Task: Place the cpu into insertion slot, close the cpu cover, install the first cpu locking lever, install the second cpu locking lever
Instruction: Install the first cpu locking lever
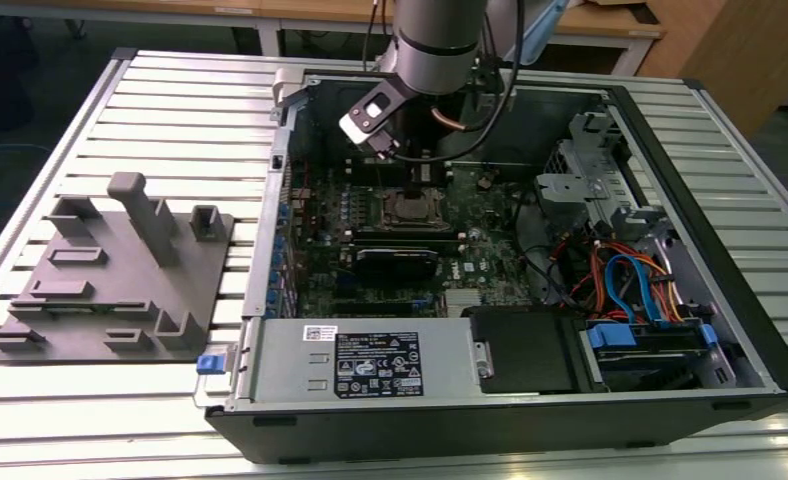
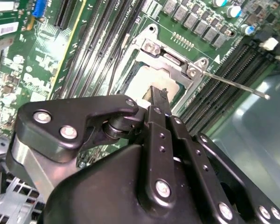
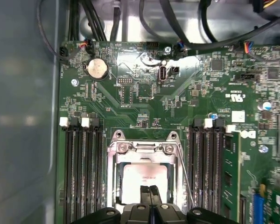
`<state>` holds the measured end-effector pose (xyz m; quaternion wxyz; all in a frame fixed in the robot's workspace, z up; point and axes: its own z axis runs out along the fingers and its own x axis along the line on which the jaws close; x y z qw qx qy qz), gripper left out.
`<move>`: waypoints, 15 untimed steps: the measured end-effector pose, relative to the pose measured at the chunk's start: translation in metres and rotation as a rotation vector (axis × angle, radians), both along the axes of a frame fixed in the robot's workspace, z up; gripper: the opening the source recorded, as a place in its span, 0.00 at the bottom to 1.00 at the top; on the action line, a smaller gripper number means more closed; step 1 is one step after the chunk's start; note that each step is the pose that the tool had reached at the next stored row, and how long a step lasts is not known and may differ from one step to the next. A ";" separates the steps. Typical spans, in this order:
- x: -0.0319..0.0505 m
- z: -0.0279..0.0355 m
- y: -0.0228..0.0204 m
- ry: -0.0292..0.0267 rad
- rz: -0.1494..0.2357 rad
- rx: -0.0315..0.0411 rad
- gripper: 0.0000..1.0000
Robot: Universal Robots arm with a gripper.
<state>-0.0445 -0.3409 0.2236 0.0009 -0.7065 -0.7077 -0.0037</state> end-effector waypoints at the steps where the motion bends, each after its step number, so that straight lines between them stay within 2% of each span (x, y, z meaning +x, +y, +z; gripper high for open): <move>1: 0.0000 0.0024 0.0000 0.0001 0.000 0.0000 0.10; 8: 0.0000 0.0201 0.0000 0.0002 0.000 -0.0001 0.10; 10: 0.0000 0.0221 0.0000 0.0001 0.000 0.0000 0.10; 15: 0.0000 0.0221 0.0000 0.0001 0.000 -0.0002 0.10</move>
